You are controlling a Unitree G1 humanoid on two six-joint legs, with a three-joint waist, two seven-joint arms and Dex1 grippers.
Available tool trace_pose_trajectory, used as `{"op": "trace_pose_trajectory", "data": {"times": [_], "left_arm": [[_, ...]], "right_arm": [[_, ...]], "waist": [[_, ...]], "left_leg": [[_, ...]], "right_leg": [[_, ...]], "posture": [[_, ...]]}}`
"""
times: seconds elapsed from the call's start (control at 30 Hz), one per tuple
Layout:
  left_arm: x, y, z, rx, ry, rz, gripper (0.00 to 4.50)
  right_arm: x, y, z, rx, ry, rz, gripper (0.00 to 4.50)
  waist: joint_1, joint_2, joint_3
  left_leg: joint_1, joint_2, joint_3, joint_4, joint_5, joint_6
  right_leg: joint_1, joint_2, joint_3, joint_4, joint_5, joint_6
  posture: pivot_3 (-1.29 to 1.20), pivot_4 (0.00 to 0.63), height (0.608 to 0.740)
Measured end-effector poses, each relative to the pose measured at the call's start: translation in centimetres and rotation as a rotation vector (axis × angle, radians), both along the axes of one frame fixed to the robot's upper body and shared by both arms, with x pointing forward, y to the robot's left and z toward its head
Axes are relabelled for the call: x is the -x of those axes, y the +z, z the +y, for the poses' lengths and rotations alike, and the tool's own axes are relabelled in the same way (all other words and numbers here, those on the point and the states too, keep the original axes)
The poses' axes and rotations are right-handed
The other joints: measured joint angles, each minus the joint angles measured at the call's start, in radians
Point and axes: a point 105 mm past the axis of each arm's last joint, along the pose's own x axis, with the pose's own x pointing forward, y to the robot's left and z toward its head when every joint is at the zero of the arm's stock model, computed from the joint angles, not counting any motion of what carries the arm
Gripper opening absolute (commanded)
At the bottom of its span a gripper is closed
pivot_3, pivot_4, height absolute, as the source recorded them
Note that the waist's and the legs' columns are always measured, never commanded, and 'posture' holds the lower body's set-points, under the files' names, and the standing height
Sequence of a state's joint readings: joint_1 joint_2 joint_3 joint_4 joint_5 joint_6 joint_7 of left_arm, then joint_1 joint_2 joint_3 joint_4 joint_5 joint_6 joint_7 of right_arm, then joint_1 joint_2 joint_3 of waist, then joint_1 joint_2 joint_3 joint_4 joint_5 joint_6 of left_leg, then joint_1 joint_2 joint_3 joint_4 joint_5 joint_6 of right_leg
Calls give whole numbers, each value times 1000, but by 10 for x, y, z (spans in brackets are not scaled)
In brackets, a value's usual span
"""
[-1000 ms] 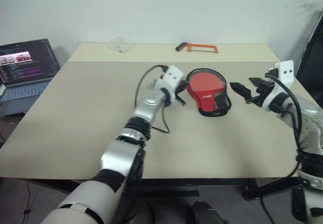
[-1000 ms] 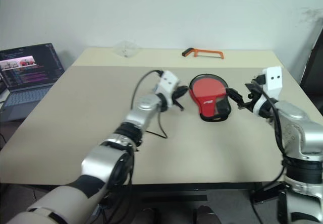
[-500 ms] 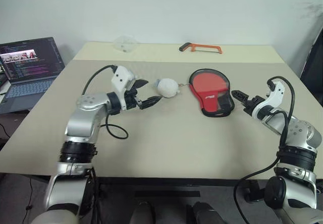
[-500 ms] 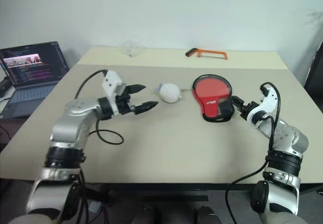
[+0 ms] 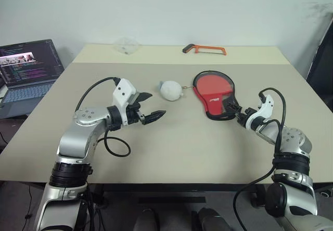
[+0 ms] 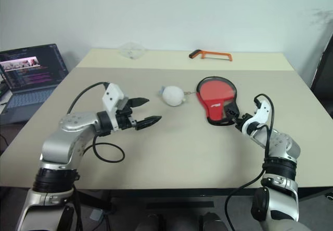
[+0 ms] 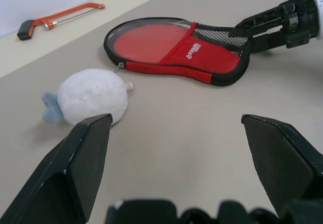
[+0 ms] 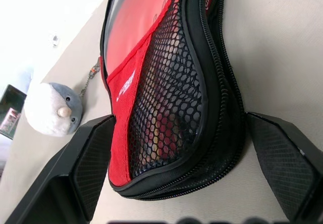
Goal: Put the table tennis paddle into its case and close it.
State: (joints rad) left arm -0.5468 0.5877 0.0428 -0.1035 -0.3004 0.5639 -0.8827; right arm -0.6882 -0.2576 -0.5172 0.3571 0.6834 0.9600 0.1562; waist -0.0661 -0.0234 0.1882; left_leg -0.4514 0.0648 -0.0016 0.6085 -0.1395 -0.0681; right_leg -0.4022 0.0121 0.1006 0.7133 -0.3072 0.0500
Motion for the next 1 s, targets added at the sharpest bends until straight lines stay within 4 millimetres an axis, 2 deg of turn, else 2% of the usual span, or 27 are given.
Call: {"op": "trace_pose_trajectory", "data": {"times": [0.23, 0.7, 0.83, 1.0], "left_arm": [[0, 0, -1, 3, 5, -2, 4471], [0, -3, -4, -4, 3, 1, 4471], [0, -5, -7, -11, -5, 7, 4500], [-1, -5, -6, -10, 3, 4, 4500]], "right_arm": [[-1, 1, 15, -31, 34, -3, 4500], [-4, 3, 44, -101, 94, -5, 4500], [-7, 0, 48, -104, 101, 13, 3597], [-9, -7, 48, -87, 88, 34, 1769]], "waist": [[-20, 0, 0], [-22, 0, 0], [-21, 0, 0], [-21, 0, 0]], "left_leg": [[0, 0, 0, 0, 0, 0], [0, 0, 1, -1, 0, 0], [0, 0, 1, -1, 0, 0], [0, 0, 1, -1, 0, 0]], "right_leg": [[0, 0, 0, 0, 0, 0], [-1, 0, 1, 0, -1, 3], [-1, 0, 1, 0, -2, 3], [-2, 0, 1, 0, -2, 3]], "posture": [[0, 150, 740], [0, 150, 740], [0, 150, 740], [0, 150, 740]]}}
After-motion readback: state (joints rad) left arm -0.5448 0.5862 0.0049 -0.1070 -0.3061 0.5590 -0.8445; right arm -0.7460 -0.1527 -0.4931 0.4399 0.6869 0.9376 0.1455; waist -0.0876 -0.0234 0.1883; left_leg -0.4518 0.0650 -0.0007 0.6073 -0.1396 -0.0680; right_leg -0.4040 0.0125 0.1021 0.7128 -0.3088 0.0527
